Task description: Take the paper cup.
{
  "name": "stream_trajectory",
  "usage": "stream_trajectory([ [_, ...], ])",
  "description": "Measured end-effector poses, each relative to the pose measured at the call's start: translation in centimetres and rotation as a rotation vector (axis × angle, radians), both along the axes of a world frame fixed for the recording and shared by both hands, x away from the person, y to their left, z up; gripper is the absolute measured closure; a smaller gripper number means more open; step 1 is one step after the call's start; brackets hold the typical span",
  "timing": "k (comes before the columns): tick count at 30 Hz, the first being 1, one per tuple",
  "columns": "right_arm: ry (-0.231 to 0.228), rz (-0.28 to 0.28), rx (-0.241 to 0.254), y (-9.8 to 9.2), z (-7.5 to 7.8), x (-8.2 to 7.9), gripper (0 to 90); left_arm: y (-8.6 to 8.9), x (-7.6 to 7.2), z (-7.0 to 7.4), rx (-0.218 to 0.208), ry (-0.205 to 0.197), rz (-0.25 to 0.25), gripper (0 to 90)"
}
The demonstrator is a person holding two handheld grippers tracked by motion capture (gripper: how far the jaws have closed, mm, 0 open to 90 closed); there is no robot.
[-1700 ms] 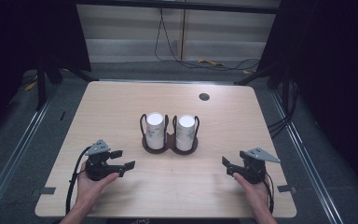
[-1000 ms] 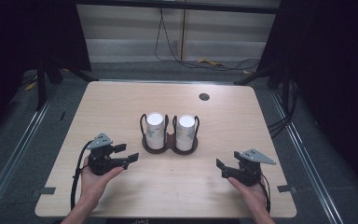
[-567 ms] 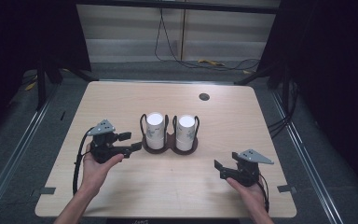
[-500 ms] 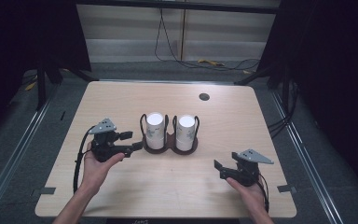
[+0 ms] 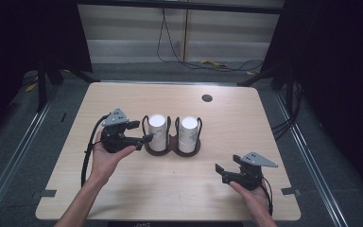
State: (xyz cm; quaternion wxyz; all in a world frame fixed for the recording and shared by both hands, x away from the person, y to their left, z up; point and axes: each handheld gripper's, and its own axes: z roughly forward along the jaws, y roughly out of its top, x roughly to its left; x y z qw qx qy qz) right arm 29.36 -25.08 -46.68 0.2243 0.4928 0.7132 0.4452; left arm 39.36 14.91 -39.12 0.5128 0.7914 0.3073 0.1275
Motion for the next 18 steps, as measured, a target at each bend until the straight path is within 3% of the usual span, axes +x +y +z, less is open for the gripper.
stream_trajectory([
  [4, 0.001, 0.004, -0.004, 0.1, 0.0, 0.0, 17.9, -0.6, 0.7, 0.4, -0.012, -0.010, -0.005, 32.1],
  [15, 0.007, 0.016, -0.012, 0.1, -0.1, 0.0, 18.0, -1.5, 2.9, 1.3, -0.039, 0.020, 0.002, 30.4],
  [18, 0.008, 0.018, -0.009, 0.2, -0.2, 0.0, 18.0, -2.2, 3.6, 1.3, -0.008, 0.029, -0.004, 29.4],
])
